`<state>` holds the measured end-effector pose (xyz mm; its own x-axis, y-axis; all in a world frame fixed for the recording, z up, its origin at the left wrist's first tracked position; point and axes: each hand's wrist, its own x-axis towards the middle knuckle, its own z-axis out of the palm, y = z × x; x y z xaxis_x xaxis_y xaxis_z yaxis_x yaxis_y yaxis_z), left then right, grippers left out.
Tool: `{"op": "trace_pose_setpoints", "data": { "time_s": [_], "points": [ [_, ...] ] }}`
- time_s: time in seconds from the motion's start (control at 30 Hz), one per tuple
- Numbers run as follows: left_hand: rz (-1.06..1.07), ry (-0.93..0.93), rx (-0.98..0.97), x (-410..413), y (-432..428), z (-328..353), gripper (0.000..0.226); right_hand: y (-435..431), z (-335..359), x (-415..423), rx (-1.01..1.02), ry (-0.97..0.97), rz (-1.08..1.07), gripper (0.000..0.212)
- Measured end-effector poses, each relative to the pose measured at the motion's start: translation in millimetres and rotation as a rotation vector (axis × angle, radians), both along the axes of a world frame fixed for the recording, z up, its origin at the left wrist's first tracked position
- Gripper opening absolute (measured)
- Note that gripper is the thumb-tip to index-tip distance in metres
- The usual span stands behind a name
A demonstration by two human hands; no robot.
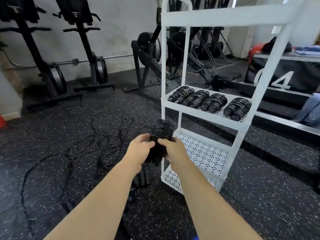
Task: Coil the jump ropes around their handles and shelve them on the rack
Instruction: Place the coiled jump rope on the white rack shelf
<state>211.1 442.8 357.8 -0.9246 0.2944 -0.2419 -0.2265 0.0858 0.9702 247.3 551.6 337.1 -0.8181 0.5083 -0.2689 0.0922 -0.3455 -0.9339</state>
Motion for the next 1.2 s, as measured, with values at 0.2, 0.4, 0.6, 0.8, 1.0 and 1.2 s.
{"op": "trace_pose_setpoints", "data": {
  "time_s": [0.2, 0.4, 0.6, 0.8, 1.0, 1.2],
  "points": [
    [-0.043, -0.004, -0.147, -28, 26, -20, 0.043, 49, -42, -37, -0.172, -0.141, -0.121, 0.033],
    [-0.102, -0.003, -0.284, -71, 42, -46, 0.046, 97, -76, -95, -0.234, -0.247, -0.234, 0.041],
    [-0.202, 0.0, -0.359, -102, 66, -70, 0.048, 127, -111, -145, -0.18, -0.389, -0.286, 0.051],
    [-0.239, -0.015, -0.386, -121, 75, -91, 0.051, 144, -144, -172, -0.094, -0.505, -0.265, 0.054],
    [-0.255, -0.049, -0.408, -125, 74, -103, 0.052, 144, -154, -169, 0.058, -0.521, -0.22, 0.05],
    [-0.243, -0.078, -0.417, -122, 72, -103, 0.051, 144, -147, -162, 0.275, -0.651, -0.148, 0.045]
  ]
}}
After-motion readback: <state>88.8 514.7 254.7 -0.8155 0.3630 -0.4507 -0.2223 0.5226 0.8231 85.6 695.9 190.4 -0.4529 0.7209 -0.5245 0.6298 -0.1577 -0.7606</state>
